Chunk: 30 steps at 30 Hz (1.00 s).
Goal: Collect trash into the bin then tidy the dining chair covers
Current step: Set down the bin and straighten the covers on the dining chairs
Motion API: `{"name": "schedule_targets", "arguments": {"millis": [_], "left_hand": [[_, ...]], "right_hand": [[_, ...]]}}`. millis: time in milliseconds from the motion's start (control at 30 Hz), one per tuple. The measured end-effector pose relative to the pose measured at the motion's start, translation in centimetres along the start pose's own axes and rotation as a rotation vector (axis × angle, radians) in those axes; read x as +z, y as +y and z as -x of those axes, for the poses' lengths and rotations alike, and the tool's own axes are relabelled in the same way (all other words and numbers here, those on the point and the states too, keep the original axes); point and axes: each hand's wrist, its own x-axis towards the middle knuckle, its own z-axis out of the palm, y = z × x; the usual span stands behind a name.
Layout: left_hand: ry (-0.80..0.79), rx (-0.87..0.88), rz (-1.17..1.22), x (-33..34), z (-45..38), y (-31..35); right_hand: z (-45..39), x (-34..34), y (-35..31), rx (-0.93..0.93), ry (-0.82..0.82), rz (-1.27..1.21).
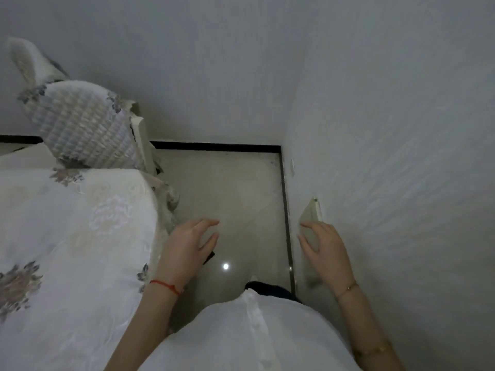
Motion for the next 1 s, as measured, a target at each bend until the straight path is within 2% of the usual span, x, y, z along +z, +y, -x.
{"name": "schedule_targets", "arguments": {"millis": [167, 467, 567, 800, 1000], "left_hand": [[0.111, -0.058, -0.040, -1.3, -11.8, 0.0], [0.104, -0.278, -0.056, 0.6, -26.1, -7.3], [0.131, -0.290, -0.058, -0.3, -32.7, -10.1], [0.231, -0.233, -0.111, -6.7, -49.6, -16.0], [0.258, -0.282, -0.114, -9.4, -57.1, -20.8]], "right_hand": [[-16.5, -0.4, -0.8, -0.181, -0.032, 0.041], [-34.2, 7.0, -0.1, -0.236, -0.178, -0.031], [-41.5, 9.2, -0.9, -0.245, -0.217, -0.044], [-60.6, 12.5, -6.8, -0.328, -0.163, -0.049], [-70.4, 16.9, -10.2, -0.353, -0.271, -0.075]]}}
